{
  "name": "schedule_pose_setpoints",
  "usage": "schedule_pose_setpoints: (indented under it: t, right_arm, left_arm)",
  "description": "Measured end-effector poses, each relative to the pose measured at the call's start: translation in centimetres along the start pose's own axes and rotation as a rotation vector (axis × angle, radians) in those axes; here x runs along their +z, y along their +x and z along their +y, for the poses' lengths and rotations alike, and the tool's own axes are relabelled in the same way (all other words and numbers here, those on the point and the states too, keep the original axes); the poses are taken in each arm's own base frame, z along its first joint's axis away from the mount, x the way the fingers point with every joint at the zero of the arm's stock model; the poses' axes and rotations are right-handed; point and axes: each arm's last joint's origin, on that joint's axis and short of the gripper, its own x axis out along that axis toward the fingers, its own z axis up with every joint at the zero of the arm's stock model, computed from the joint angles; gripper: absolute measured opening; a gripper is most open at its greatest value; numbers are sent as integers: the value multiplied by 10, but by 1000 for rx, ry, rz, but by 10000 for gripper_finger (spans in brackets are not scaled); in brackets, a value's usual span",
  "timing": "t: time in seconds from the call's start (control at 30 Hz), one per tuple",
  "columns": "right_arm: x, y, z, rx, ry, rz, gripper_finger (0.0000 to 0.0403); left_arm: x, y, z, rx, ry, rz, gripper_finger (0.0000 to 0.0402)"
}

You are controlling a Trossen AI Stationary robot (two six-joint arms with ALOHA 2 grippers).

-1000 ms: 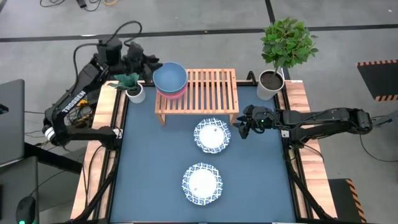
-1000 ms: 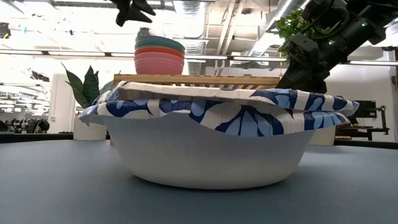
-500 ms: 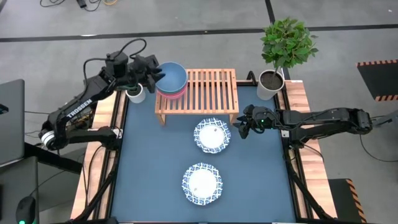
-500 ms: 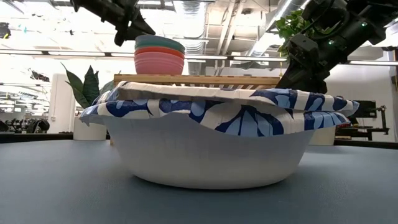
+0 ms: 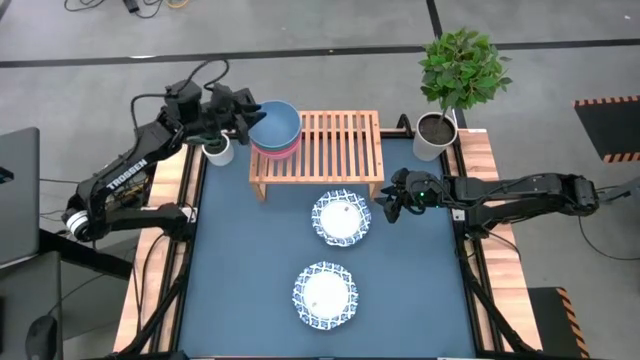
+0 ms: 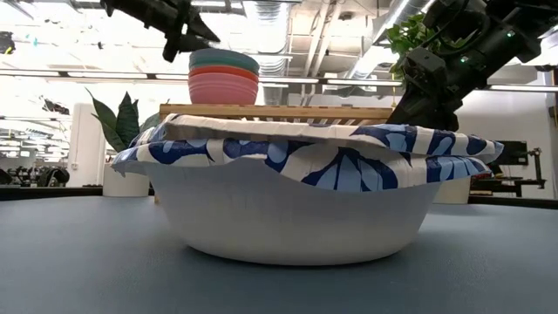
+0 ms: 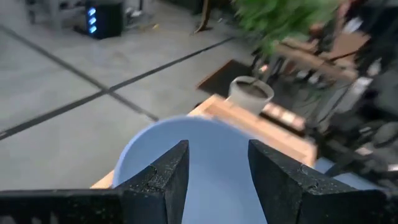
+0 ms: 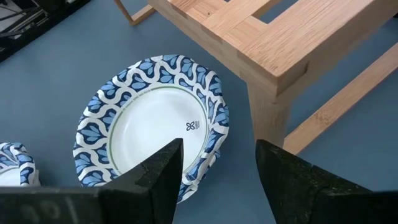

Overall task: Place and stack bowls onto a shelf
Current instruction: Put the top white patterned bowl on the shelf

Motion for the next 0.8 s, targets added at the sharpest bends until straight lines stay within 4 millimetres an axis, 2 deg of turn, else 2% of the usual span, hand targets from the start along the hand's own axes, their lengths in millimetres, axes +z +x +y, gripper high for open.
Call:
schedule_pose_setpoints:
  t: [0.2,0.3,0.4,0.57,0.67,0.8]
  right_arm:
    - [0,0,0,1,-2,-1,226]
    - [2,0,1,12,-10,-18,226]
    - [8,-1,6,77,-35,-74,226]
    - [22,-8,21,256,-145,-212,226]
    - [33,-21,25,291,-203,-285,226]
    - [47,-46,26,308,-239,-381,226]
  left_arm:
    - [28,-32,-24,-194,32,-104,150]
    - [32,-58,-41,-273,73,-156,150]
    - [28,-82,-57,-334,127,-183,150]
    - [-5,-103,-69,-363,135,-194,150]
    - [-33,-108,-67,-340,109,-202,150]
    - [-63,-111,-65,-392,40,-251,150]
